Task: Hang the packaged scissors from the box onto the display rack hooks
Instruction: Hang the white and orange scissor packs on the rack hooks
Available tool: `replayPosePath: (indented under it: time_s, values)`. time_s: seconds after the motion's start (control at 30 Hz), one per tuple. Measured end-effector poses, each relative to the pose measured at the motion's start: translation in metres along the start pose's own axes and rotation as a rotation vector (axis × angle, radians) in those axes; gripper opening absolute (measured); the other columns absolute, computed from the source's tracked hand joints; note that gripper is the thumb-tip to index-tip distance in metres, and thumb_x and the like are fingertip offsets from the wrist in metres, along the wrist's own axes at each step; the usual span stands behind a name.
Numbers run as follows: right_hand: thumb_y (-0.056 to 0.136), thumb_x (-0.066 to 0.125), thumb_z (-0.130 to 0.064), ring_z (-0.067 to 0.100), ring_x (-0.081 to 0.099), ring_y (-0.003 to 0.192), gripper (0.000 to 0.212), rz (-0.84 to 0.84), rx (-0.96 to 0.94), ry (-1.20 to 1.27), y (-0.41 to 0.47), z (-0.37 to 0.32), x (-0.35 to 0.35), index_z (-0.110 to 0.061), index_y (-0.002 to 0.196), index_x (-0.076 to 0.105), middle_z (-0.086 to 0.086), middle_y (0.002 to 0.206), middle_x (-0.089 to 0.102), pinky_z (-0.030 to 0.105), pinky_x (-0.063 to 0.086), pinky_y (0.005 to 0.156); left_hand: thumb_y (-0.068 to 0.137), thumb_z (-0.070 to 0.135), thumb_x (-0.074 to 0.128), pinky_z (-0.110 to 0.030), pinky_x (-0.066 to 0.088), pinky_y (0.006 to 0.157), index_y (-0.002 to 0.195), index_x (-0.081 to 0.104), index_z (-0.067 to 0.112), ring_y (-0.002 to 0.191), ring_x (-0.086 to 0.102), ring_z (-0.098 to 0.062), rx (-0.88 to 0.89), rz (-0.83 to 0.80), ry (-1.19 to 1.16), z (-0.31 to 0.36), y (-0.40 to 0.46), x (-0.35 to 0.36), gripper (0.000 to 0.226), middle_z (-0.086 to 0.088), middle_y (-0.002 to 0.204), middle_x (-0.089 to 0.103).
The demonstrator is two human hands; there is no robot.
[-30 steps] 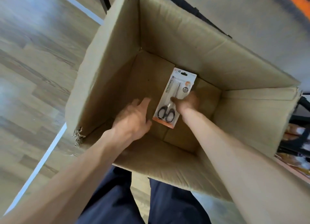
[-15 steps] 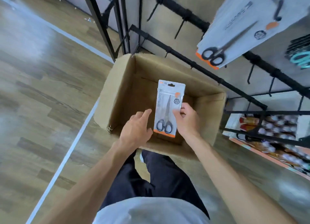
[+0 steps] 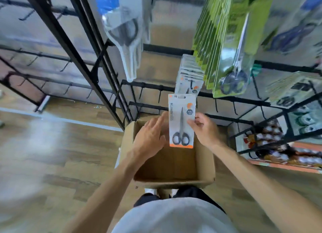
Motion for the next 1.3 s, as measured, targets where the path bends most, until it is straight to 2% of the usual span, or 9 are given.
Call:
replayPosePath:
  time_s: [0.23,0.37,0.6,0.7,0.8,0.87,0.97,1.13,1.3]
  values:
    - [0.095,0.066,-0.022,0.005,0.065,0.075,0.006,0.042,0.065,0.048,0.023,-0.004,-0.025,-0.017,0.098,0.066,-0.006,0.09,0.071,0.009,0.041,0.052,0.096,0.032,0.058,-0.036,0.029,0.117,0.157,0.001,0.036,0.147,0.027,-0.019,0.028,0.003,0.042,0.004,-0.006,0.0,0.084,0.002,0.161,0.025]
    - [0.093,0.066,-0.024,0.017,0.069,0.082,0.009,0.02,0.152,0.046,0.038,0.008,-0.019,-0.019,0.1,0.067,-0.003,0.093,0.073,0.033,0.053,0.066,0.096,0.033,0.057,-0.032,0.032,0.115,0.157,0.005,0.035,0.147,0.028,-0.016,0.067,0.012,0.044,0.011,-0.011,0.001,0.08,0.004,0.161,0.026]
    - [0.09,0.058,-0.023,0.017,0.047,0.064,0.014,0.075,0.185,-0.046,0.066,0.006,-0.026,-0.011,0.084,0.053,0.007,0.076,0.057,0.028,0.033,0.054,0.095,0.03,0.057,-0.032,0.035,0.113,0.156,0.006,0.034,0.142,0.034,-0.016,0.085,0.014,0.032,0.003,-0.016,0.005,0.08,0.006,0.156,0.034]
    - [0.093,0.052,-0.023,0.026,0.056,0.074,0.016,0.072,0.177,-0.132,0.078,0.011,-0.024,-0.008,0.09,0.056,0.012,0.085,0.064,0.031,0.038,0.057,0.095,0.03,0.058,-0.032,0.038,0.113,0.157,0.007,0.035,0.142,0.035,-0.014,0.084,0.027,0.04,-0.001,-0.023,0.003,0.08,0.007,0.156,0.034]
    - [0.096,0.057,-0.029,0.034,0.064,0.102,0.035,0.037,0.168,-0.211,0.078,0.009,-0.019,-0.01,0.125,0.053,0.013,0.118,0.067,0.034,0.052,0.076,0.096,0.03,0.059,-0.028,0.037,0.113,0.158,0.007,0.032,0.142,0.034,-0.012,0.078,0.01,0.059,-0.01,-0.03,0.008,0.081,0.006,0.155,0.035]
    - [0.096,0.064,-0.03,0.031,0.064,0.106,0.053,-0.006,0.171,-0.255,0.075,0.01,-0.013,-0.007,0.137,0.04,0.014,0.13,0.062,0.025,0.049,0.067,0.096,0.03,0.059,-0.027,0.036,0.113,0.158,0.007,0.032,0.141,0.035,-0.011,0.073,-0.006,0.071,-0.013,-0.034,0.012,0.081,0.005,0.155,0.036]
    - [0.096,0.064,-0.03,0.021,0.064,0.089,0.051,-0.051,0.098,-0.331,0.072,0.013,-0.002,-0.006,0.133,0.038,0.014,0.126,0.064,0.014,0.036,0.048,0.096,0.031,0.059,-0.029,0.039,0.113,0.157,0.007,0.032,0.141,0.035,-0.012,0.069,-0.046,0.075,-0.016,-0.04,0.019,0.08,0.005,0.154,0.036]
    - [0.096,0.064,-0.031,0.024,0.068,0.102,0.048,-0.022,-0.021,-0.395,0.064,-0.002,-0.001,-0.009,0.131,0.04,0.009,0.132,0.063,0.013,0.036,0.052,0.096,0.03,0.059,-0.031,0.039,0.113,0.157,0.006,0.033,0.143,0.034,-0.013,0.101,-0.086,0.095,-0.017,-0.038,0.025,0.081,0.005,0.157,0.033]
    - [0.097,0.063,-0.029,0.026,0.065,0.112,0.054,-0.001,-0.135,-0.493,0.049,-0.025,-0.001,-0.009,0.139,0.035,0.011,0.142,0.056,0.019,0.049,0.063,0.096,0.03,0.058,-0.032,0.036,0.115,0.157,0.007,0.032,0.145,0.032,-0.015,0.148,-0.072,0.09,-0.011,-0.035,0.024,0.079,0.004,0.158,0.032]
Point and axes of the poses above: each hand's wrist, its own y-axis towards the middle knuckle, its own x-axis out of the palm, z = x × y, the point moved 9 cm from there along y, towards the middle knuckle
